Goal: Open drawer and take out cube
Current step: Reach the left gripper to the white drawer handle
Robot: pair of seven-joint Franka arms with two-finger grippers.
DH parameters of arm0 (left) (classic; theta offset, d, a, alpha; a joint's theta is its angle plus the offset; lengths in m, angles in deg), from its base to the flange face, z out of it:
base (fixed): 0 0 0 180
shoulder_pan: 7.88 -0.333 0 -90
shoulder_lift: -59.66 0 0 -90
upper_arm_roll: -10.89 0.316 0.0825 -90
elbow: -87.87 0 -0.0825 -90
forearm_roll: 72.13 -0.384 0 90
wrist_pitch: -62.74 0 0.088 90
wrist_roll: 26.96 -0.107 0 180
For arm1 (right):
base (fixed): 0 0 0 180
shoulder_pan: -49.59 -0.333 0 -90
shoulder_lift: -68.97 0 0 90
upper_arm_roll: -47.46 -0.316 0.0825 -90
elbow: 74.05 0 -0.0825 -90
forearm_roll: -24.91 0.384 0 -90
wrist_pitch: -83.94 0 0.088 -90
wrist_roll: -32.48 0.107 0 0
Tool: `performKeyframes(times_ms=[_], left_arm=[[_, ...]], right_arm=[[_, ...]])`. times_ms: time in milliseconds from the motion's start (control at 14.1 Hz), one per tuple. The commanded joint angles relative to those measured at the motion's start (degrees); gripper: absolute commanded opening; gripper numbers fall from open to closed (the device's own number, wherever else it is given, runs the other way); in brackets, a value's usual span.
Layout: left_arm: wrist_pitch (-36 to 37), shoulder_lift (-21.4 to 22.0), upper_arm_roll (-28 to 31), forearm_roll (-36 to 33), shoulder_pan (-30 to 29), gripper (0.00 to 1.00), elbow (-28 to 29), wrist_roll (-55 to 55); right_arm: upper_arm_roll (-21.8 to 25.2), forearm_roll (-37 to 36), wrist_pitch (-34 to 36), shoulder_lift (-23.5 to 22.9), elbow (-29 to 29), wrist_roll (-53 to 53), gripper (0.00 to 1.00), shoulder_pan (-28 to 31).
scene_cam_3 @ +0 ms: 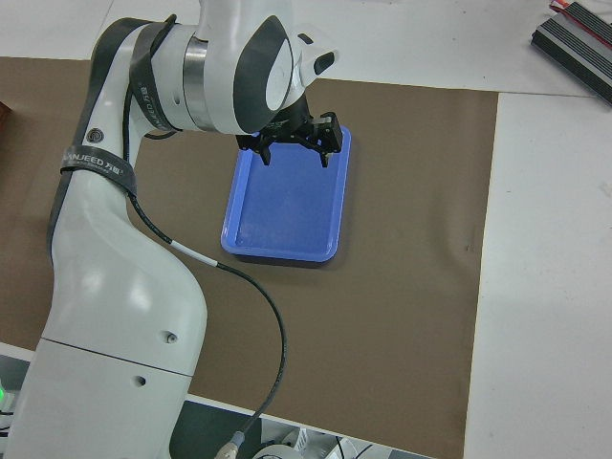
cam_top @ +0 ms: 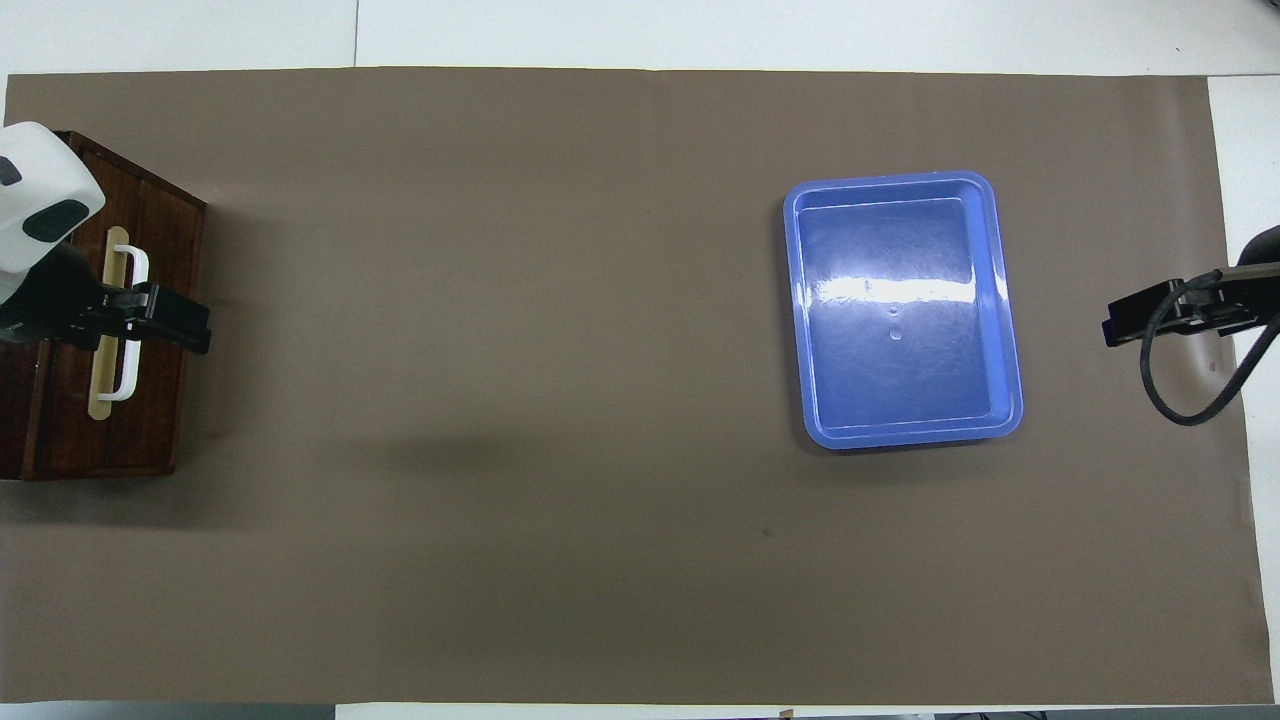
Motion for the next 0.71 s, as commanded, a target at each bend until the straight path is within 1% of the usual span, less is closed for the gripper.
performKeyframes(times_ms=[0,285,356,427,640], left_arm=[[1.04,-0.09,0.45,0.82,0.1,1.0,-1.03,-0.97],[0.43,0.44,0.45,0.38,0.98,1.0,-0.51,-0.89],[-0.79,0.44,0.45,0.21,0.98,1.0,-0.24,-0.97],[-3.07,0.62,0.45,0.12,1.07,1.0,0.8,-0.97],[-13.25,2.28,0.36,-5.31,1.33,1.0,7.64,-1.06]], right_arm=[[-0.22,-0.98,-0.03,0.69,-0.4,-1.17,1.0,0.25],[-0.13,-0.98,-0.03,0.69,-0.4,-1.17,1.0,0.25],[-0.22,-0.98,-0.03,0.69,-0.4,-1.17,1.0,0.25],[-0.22,-0.98,-0.03,0.69,-0.4,-1.17,1.0,0.25],[-0.22,-0.98,-0.03,0.69,-0.48,-1.17,1.0,0.16]])
